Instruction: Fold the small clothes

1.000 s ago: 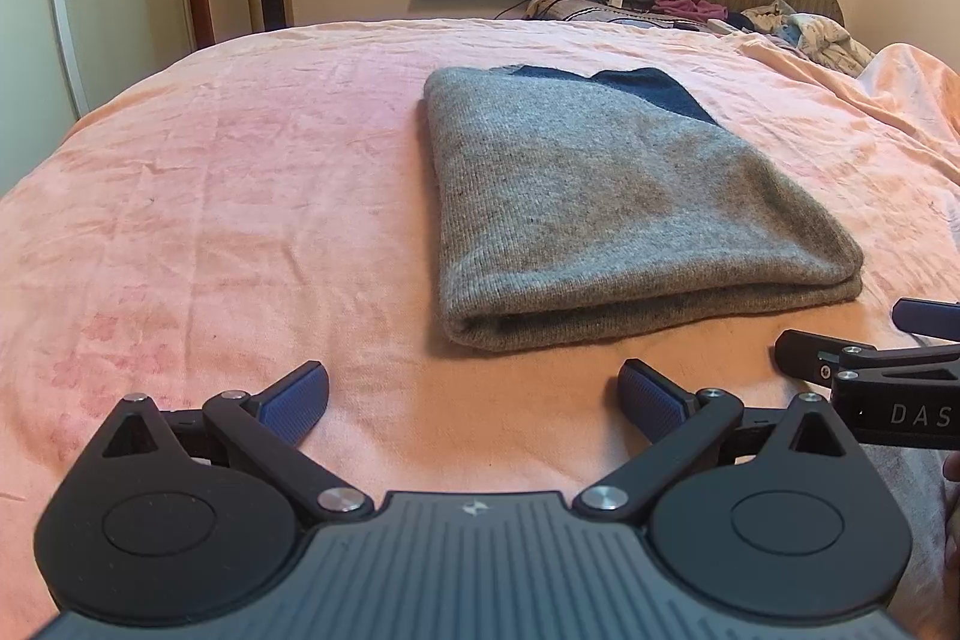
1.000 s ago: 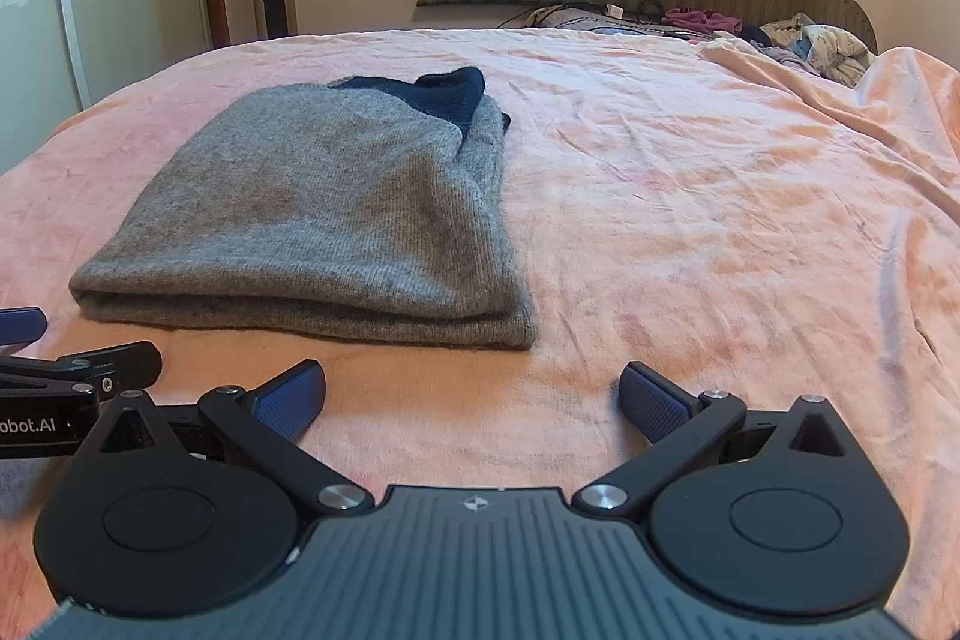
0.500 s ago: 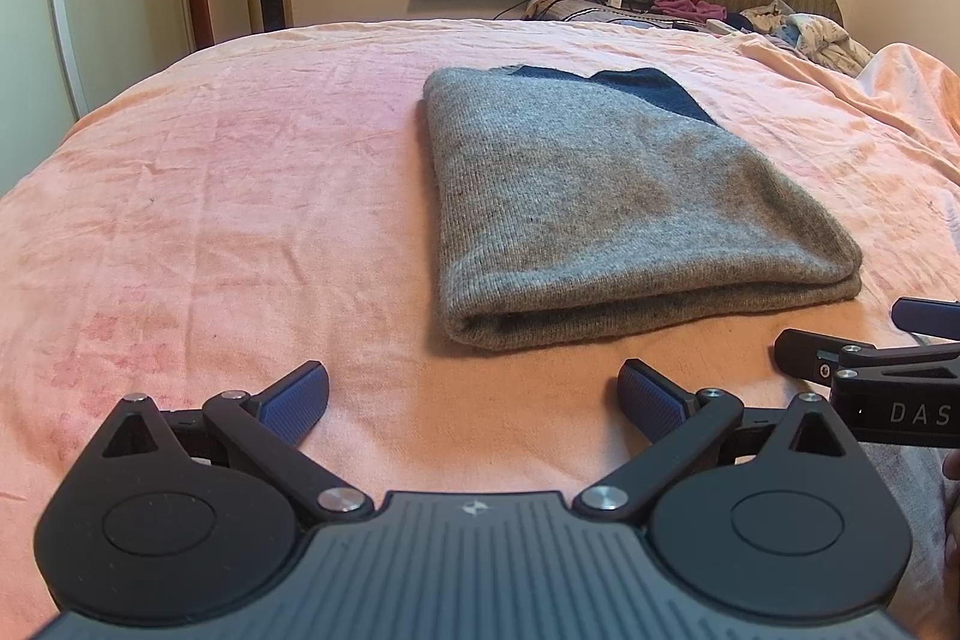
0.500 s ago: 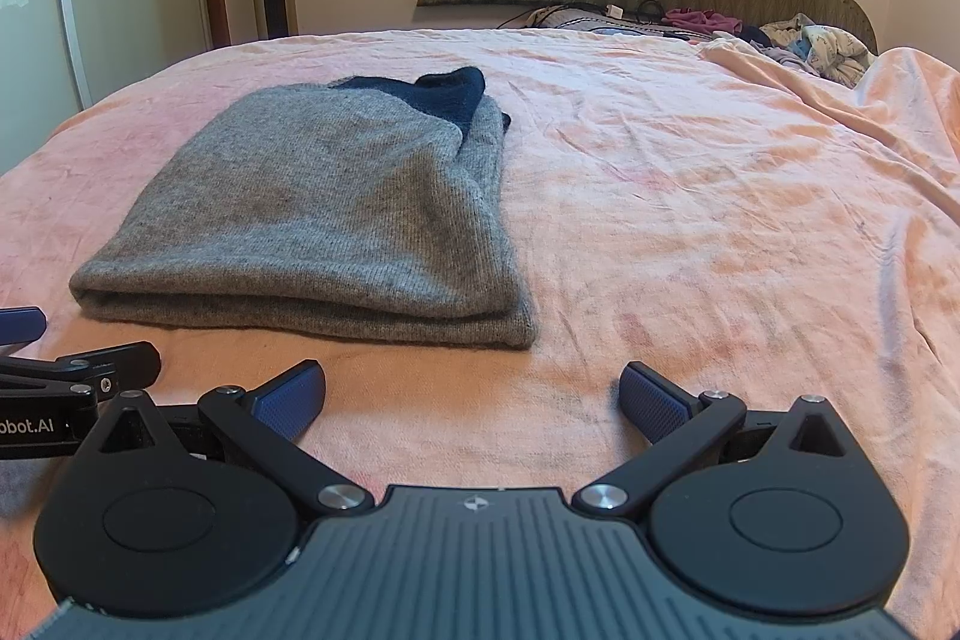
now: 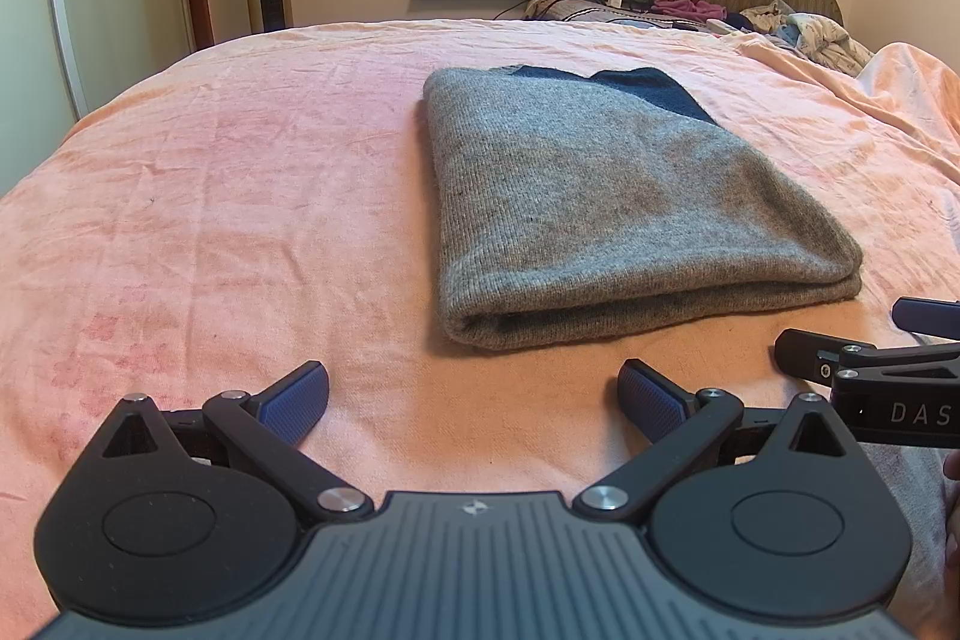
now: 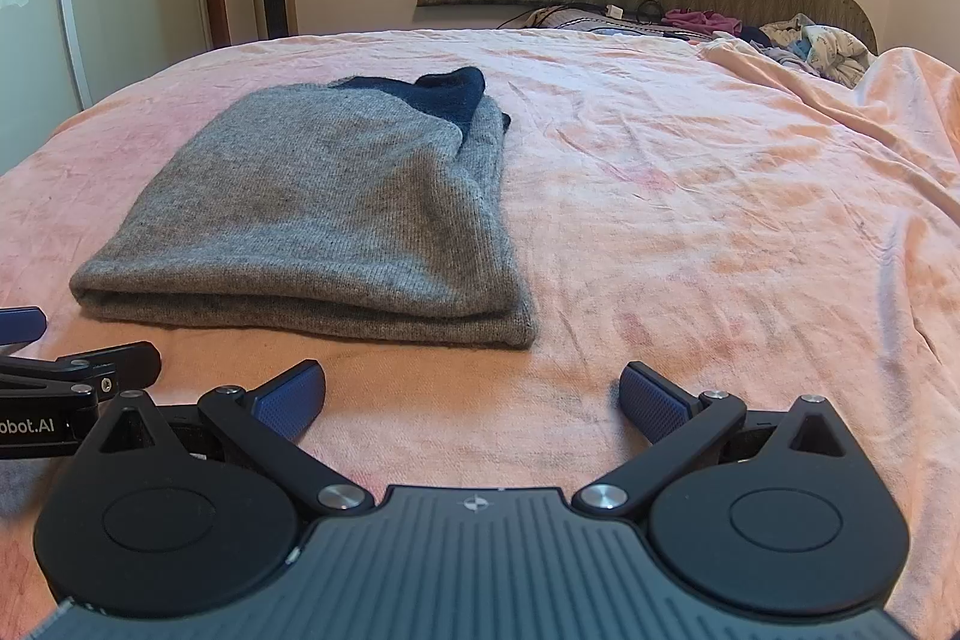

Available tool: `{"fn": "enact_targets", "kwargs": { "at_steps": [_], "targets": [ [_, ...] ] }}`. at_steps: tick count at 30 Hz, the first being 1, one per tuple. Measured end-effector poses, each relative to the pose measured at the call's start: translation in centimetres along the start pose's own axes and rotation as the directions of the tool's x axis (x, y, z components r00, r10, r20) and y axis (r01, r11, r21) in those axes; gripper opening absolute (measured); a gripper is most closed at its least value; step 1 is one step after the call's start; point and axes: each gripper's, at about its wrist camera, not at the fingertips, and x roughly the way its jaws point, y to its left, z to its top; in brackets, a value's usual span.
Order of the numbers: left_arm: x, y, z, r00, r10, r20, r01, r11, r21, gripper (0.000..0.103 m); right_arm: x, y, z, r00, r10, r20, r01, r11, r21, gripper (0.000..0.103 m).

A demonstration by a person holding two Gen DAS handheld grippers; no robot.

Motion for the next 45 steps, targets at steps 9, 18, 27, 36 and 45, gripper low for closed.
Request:
{"fn": "enact_targets", "kwargs": {
  "at_steps": [9, 18, 27, 36, 45],
  "targets": [
    [0.0, -0.01, -0.01, 1.0, 0.0, 0.0, 0.0, 1.0, 0.0, 0.103, 0.0, 0.0, -0.01, 1.0, 0.0, 0.0, 0.0, 1.0, 0.0, 0.103],
    [0.01, -0.02, -0.01, 1.0, 0.0, 0.0, 0.0, 1.0, 0.0, 0.103, 0.01, 0.0, -0.01, 1.0, 0.0, 0.0, 0.0, 1.0, 0.0, 0.103],
    [0.02, -0.04, 0.02, 1.0, 0.0, 0.0, 0.0, 1.0, 0.0, 0.103, 0.0, 0.0, -0.01, 1.0, 0.0, 0.001, 0.0, 1.0, 0.001, 0.103],
    [-0.04, -0.05, -0.01, 1.0, 0.003, -0.005, -0.003, 1.0, -0.001, 0.103, -0.01, 0.0, -0.02, 1.0, 0.0, 0.001, 0.0, 1.0, 0.001, 0.103],
    [-0.06, 0.31, 0.55, 0.999, -0.013, -0.032, 0.012, 1.0, -0.004, 0.103, -0.02, 0.0, -0.03, 1.0, -0.001, 0.001, 0.001, 1.0, 0.001, 0.103]
  ]
}}
